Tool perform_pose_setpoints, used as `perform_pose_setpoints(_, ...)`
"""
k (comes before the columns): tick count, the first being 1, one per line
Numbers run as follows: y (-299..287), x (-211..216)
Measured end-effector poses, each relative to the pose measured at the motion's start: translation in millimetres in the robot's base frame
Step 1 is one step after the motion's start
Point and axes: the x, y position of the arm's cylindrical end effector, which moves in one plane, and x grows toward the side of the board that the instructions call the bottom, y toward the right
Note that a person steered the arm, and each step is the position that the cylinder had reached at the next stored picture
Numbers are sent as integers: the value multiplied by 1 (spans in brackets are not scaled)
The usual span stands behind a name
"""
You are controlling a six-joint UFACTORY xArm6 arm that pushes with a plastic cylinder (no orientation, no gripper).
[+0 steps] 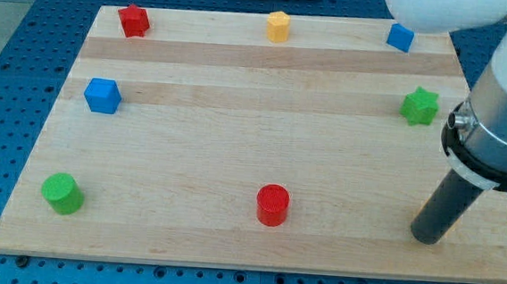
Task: Adjust the yellow heart vertically below the green star
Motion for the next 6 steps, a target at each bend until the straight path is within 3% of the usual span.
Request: perform_pose_setpoints(6, -21, -15)
